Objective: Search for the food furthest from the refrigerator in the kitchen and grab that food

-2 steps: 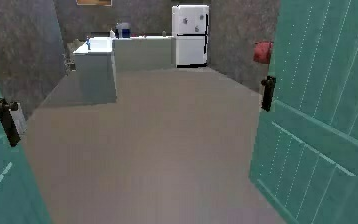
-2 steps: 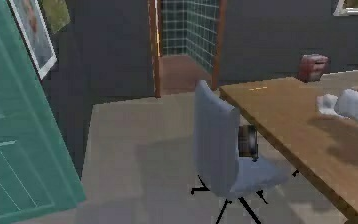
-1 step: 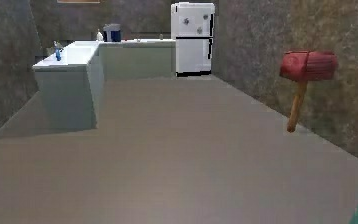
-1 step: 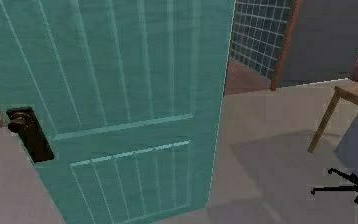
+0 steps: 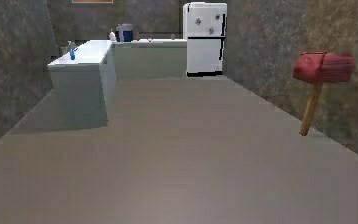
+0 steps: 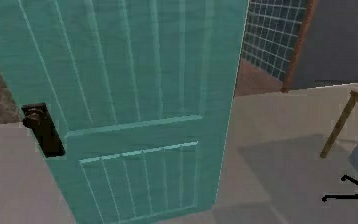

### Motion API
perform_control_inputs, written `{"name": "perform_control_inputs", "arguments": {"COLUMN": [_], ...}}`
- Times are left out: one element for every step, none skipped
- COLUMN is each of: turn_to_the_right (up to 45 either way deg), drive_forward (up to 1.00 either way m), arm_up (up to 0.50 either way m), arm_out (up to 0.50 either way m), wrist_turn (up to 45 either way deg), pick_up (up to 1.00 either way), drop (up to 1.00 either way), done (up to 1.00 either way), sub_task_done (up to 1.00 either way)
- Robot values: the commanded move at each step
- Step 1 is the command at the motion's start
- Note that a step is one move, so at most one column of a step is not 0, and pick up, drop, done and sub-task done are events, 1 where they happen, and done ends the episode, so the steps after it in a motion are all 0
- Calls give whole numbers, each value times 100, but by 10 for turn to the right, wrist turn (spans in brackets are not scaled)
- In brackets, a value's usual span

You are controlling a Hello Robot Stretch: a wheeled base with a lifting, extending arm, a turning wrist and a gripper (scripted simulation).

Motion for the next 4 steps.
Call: {"name": "perform_control_inputs", "arguments": {"turn_to_the_right": [0, 0, 0, 0], "drive_forward": [100, 100, 100, 100], "arm_up": [0, 0, 0, 0], "arm_out": [0, 0, 0, 0], "wrist_turn": [0, 0, 0, 0], "pick_up": [0, 0, 0, 0], "drop": [0, 0, 0, 0], "done": [0, 0, 0, 0], "sub_task_done": [0, 0, 0, 0]}}
